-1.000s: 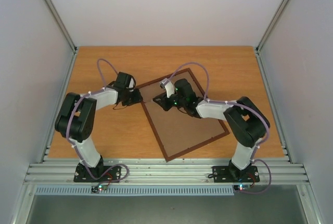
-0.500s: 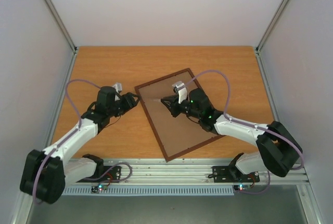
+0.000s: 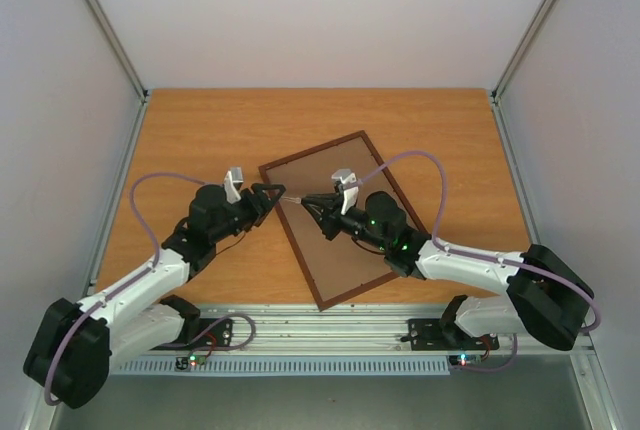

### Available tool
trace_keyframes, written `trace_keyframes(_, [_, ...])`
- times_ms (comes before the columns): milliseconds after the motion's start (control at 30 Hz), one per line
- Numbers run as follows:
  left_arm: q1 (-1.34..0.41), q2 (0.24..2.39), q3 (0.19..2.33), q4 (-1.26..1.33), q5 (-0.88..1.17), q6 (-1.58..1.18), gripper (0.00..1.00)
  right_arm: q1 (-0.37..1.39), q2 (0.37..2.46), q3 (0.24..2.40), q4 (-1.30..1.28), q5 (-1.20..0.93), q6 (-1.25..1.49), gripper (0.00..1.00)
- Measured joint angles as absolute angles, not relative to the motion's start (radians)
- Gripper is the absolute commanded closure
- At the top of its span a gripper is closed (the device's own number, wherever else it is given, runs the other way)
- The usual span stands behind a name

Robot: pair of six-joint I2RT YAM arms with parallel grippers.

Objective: Take the photo out of the frame
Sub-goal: Adjust the screwdriver.

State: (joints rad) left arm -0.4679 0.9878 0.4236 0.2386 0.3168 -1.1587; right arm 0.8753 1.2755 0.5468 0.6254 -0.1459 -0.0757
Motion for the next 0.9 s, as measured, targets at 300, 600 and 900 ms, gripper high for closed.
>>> trace_keyframes(300, [-0.52, 1.016, 0.384, 0.439, 0.302, -1.254, 0.8, 0.894, 1.269, 0.505, 0.705, -0.091, -0.028, 0.99])
trace_keyframes(600, [-0.517, 1.093, 0.329, 0.701, 0.27, -1.359, 1.0, 0.894, 1.292, 0.472, 0.783, -0.075, 0.075, 0.96])
trace_keyframes(900, [-0.525, 1.121, 0.327, 0.757, 0.285, -1.374, 1.0, 0.866, 1.239, 0.472, 0.674, -0.135, 0.083, 0.68])
